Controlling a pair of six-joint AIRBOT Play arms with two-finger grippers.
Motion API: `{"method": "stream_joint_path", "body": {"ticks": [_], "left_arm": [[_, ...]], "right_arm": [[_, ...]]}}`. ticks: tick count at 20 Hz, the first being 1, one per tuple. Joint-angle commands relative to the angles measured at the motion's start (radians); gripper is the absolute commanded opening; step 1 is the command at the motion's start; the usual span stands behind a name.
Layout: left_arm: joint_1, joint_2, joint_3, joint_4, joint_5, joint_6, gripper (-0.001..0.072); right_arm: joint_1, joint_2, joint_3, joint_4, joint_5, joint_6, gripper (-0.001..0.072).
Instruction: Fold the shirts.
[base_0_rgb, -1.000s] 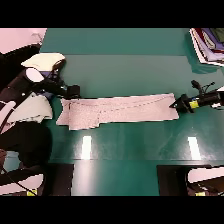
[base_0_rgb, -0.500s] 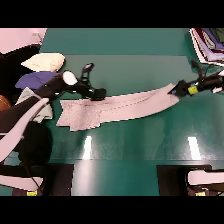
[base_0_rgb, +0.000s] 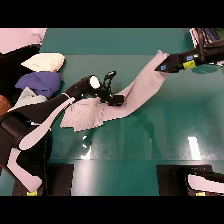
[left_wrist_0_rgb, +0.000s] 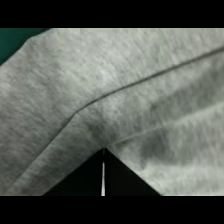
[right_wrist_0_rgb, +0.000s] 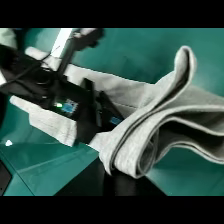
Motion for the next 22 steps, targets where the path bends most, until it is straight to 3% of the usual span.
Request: {"method": "stream_joint_path", "body": {"ticks": [1, 4, 8, 13, 14, 15, 16, 19, 22], "left_arm": [[0.007, -0.008, 0.017, 0.001, -0.021, 0.000, 0.0023], [0.076, 0.055, 0.027, 0.032, -0.055, 0.000, 0.0023], [0.278, 0.259, 0.028, 0.158, -0.109, 0.019, 0.0024], [0.552, 0.510, 0.028, 0.314, -0.169, 0.020, 0.0025], [0.596, 0.544, 0.028, 0.328, -0.172, 0.020, 0.0025], [0.640, 0.572, 0.028, 0.330, -0.176, 0.020, 0.0025], [0.676, 0.594, 0.028, 0.330, -0.185, 0.020, 0.0025], [0.733, 0.613, 0.028, 0.330, -0.241, 0.021, 0.0025], [0.732, 0.612, 0.028, 0.329, -0.286, 0.057, 0.0025]], "right_arm": [[0.091, 0.006, 0.052, 0.000, -0.019, 0.015, 0.0012], [0.162, 0.006, 0.055, 0.019, -0.062, 0.014, 0.0012], [0.318, -0.053, 0.056, 0.123, -0.153, -0.017, 0.0012], [0.613, -0.245, 0.058, 0.182, -0.440, -0.064, 0.0018], [0.657, -0.291, 0.072, 0.181, -0.486, -0.077, 0.0098], [0.693, -0.338, 0.101, 0.180, -0.499, -0.110, 0.0295], [0.718, -0.386, 0.145, 0.179, -0.482, -0.127, 0.0424], [0.709, -0.461, 0.257, 0.108, -0.319, -0.094, 0.0427], [0.615, -0.409, 0.168, 0.029, -0.246, -0.053, 0.0427]]}}
